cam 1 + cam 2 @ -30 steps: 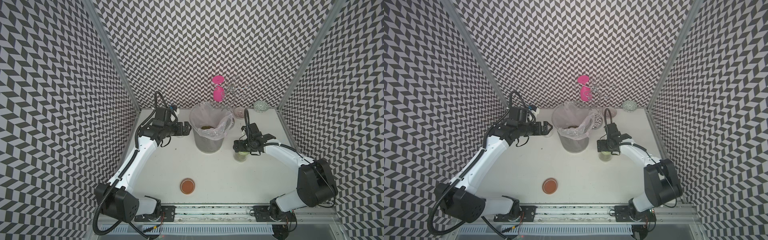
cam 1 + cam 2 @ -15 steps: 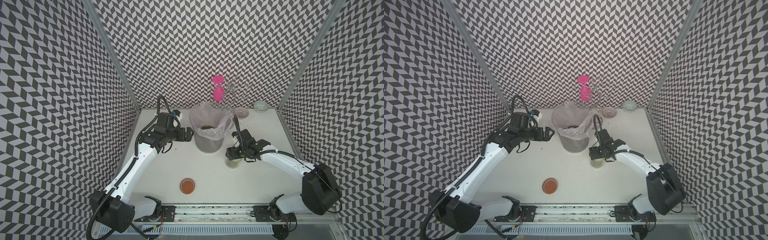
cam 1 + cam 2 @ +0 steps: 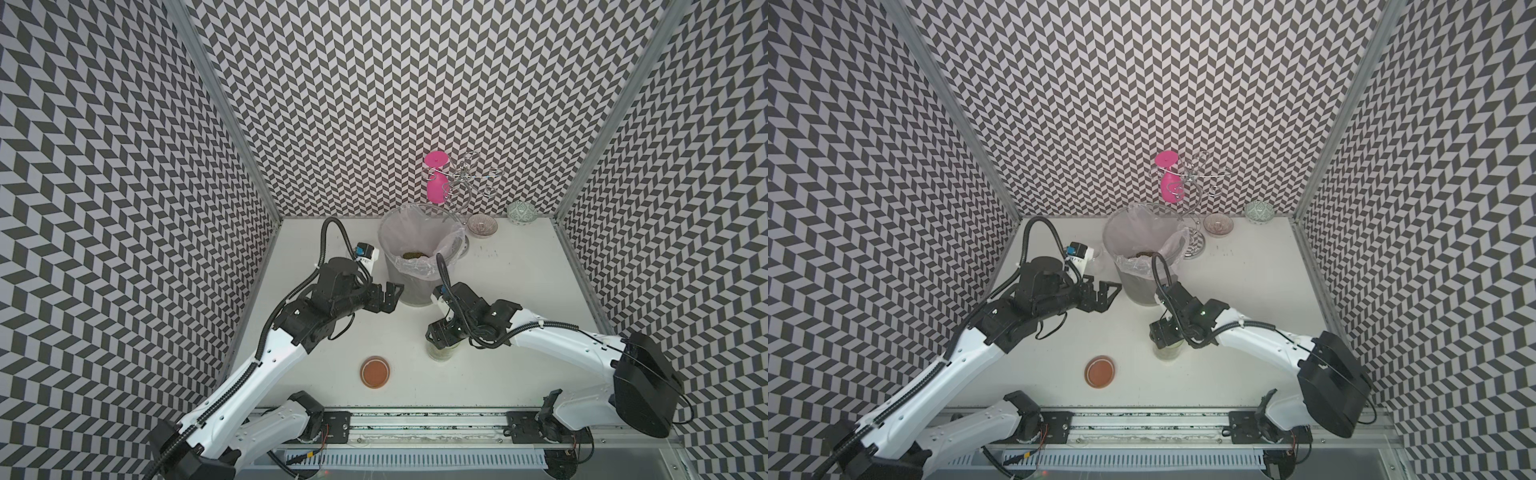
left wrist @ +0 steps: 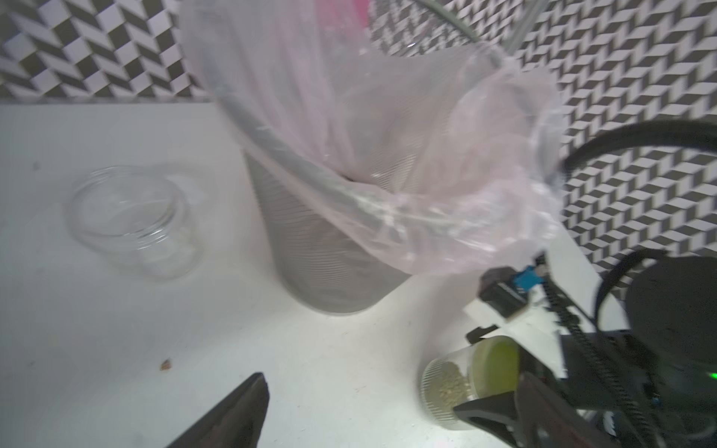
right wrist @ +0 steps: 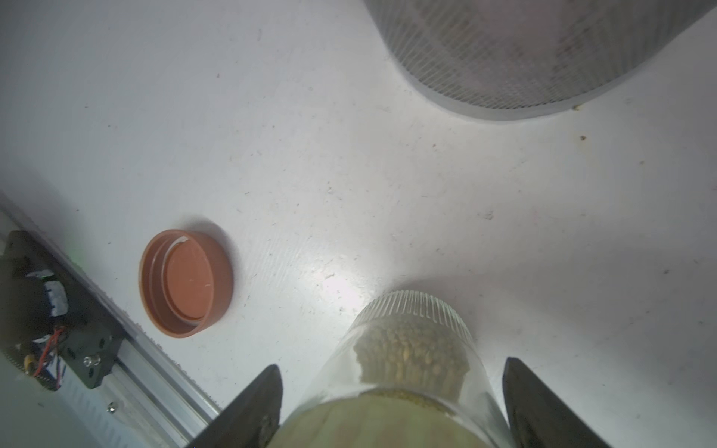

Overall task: Empty moldy mung beans from jars
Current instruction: Move the jar to the center of the board.

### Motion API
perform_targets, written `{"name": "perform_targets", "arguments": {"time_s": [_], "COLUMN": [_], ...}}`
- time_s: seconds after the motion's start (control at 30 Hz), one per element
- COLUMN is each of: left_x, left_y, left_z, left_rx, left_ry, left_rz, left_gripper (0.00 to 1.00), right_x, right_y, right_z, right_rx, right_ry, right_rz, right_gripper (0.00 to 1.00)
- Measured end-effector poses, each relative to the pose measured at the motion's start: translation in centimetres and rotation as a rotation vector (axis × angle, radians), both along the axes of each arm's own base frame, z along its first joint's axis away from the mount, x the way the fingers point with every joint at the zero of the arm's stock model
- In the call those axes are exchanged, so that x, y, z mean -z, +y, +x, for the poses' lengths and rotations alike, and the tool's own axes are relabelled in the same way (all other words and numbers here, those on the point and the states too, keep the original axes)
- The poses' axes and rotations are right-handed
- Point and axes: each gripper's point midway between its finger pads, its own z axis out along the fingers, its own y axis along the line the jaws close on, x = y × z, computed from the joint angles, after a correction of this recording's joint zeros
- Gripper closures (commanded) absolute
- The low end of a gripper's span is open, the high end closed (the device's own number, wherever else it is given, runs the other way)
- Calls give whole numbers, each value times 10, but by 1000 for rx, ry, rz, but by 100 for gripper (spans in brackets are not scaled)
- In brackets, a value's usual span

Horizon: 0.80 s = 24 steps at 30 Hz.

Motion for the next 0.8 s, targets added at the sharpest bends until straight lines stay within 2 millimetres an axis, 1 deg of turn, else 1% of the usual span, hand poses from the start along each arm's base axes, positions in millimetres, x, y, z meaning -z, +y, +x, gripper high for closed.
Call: {"name": "perform_targets", "arguments": {"time_s": [0.03,0.1,0.17,0.23,0.3,0.4,0.5,0.57,0.63,0.7,0.8], "left_x": [-1,0,5,10,15,20,23,26,34,45,62], "left_y": [-6,-14,-17,-18,-21,-29,-45,-55,-62,-68,-76], "left_z": [-8,-22,-31,-37,-40,-45,-54,-59,-62,-63,-64], "left_rx": [24,59,74,79,84,102,156,198,233,260,296], "left_ry": [-16,-40,-56,-59,-55,-58,-69,-83,-90,-83,-75], "left_rz": [-14,-41,-53,-61,-66,-70,-76,-88,-91,-82,-64], "left_gripper": [0,0,0,1,0,0,0,0,0,0,0], "right_x": [0,0,-2,-10,-24,-55,-82,-99,-108,-109,-104], "right_y": [4,9,12,13,13,15,10,2,-10,-25,-55], "right_z": [-3,-8,-13,-17,-18,-18,-17,-17,-18,-17,-9], "right_rx": [-9,-23,-38,-47,-52,-55,-34,-11,16,53,139], "right_ry": [-2,-5,-9,-19,-42,-104,-164,-212,-253,-277,-303], "right_rz": [8,23,44,74,114,201,260,293,324,342,355], "right_gripper": [6,1,1,1,1,1,1,1,1,1,1]}}
